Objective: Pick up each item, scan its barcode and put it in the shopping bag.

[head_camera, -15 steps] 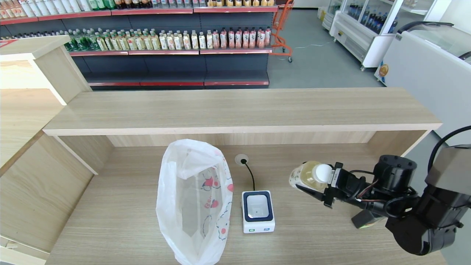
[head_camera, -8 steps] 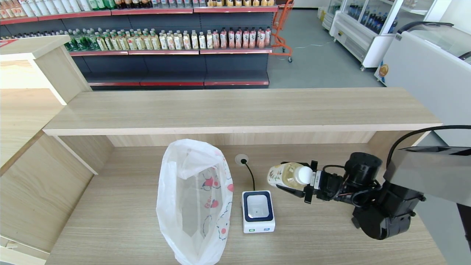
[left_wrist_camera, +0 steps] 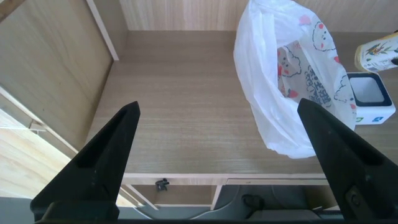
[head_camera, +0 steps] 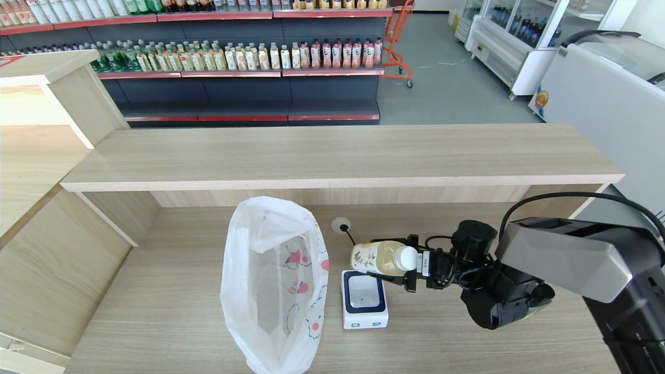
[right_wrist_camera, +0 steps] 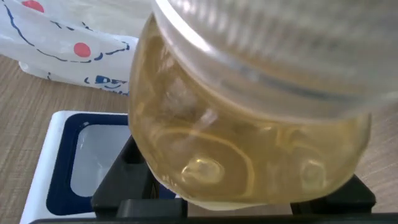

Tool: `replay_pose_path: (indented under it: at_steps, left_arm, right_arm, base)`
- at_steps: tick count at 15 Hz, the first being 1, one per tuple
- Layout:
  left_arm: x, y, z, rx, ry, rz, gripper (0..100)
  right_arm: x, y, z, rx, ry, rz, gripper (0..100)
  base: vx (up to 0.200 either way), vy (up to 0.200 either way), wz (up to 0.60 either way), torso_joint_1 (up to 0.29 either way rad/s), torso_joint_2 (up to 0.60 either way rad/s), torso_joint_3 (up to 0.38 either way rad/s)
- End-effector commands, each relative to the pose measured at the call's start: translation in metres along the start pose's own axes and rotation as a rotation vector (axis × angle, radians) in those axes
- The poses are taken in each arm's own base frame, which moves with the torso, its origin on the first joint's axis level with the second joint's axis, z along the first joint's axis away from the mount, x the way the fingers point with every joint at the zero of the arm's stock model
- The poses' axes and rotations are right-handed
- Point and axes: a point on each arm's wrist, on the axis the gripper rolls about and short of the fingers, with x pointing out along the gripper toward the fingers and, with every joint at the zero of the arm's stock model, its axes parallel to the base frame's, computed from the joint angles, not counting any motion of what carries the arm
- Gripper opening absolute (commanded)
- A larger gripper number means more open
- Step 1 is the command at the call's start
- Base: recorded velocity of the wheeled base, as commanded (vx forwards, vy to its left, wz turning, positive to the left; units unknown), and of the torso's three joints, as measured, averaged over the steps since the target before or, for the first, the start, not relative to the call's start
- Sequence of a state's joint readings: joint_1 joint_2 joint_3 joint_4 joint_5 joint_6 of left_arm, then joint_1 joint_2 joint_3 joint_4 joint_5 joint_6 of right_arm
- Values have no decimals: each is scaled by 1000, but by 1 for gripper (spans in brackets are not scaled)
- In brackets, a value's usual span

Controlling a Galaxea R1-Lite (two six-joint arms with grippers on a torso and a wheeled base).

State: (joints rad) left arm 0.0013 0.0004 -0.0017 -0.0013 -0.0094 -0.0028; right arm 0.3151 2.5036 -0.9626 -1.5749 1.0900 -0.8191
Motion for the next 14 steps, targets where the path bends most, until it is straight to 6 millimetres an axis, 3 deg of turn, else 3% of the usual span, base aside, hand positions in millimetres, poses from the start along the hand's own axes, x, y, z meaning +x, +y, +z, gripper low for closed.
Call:
replay_pose_path:
  at_steps: [1,7,14]
  left_arm:
    - [0,0,0,0,-1,0,100]
    - [0,0,0,0,-1,0,100]
    - [0,0,0,0,-1,0,100]
  right_arm:
    - [8,7,-7,9,-30,33,0]
    - [17,5,-25,-30,-51,27,0]
    - [15,0,-20,-21,-50,20,0]
  base:
    - [0,0,0,0,0,0]
    - [0,0,0,0,0,0]
    - [0,0,0,0,0,0]
